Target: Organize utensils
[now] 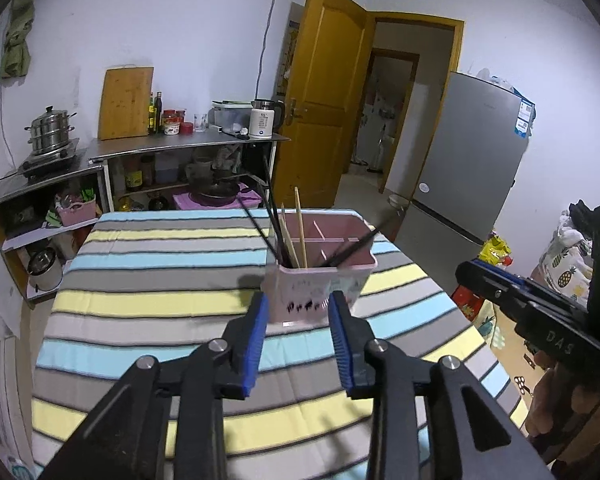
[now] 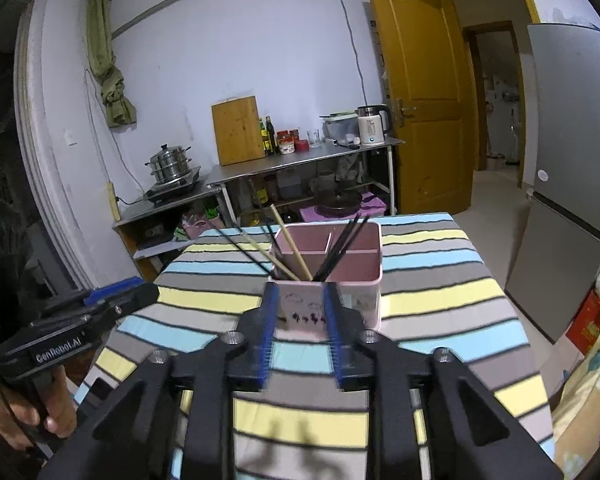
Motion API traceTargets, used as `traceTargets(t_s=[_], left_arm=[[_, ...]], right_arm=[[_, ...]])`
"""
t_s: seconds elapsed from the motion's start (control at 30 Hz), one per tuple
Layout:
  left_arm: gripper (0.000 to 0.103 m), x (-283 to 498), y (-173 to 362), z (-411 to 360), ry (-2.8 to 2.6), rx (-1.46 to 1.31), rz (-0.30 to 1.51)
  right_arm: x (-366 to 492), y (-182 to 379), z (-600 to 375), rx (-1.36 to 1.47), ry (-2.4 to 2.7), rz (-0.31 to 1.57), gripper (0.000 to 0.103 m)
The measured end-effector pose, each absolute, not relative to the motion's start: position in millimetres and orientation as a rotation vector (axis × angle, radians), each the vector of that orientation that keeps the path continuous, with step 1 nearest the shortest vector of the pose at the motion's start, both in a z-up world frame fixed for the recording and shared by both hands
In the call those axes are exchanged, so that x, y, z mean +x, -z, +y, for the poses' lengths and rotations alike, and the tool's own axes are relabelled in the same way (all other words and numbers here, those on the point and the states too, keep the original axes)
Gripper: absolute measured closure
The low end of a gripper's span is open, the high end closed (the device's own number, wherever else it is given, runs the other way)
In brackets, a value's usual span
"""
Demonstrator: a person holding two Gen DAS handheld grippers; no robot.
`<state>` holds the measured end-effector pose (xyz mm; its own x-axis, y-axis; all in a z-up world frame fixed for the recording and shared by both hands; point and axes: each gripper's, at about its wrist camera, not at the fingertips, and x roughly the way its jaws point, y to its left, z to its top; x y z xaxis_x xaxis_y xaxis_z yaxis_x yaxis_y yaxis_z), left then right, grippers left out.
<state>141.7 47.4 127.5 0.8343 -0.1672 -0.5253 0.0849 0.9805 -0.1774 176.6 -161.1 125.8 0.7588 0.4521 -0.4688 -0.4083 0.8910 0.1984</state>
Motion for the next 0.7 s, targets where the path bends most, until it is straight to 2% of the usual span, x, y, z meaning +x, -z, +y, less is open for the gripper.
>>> traceTargets(t_s=[0.7], left_arm=[[0.065,54.3,-61.2,11.3,0.129,-0.097,0.477]], right_arm=[[77.8,-54.8,-165.9,0.050,-0.424,0.463,0.072]])
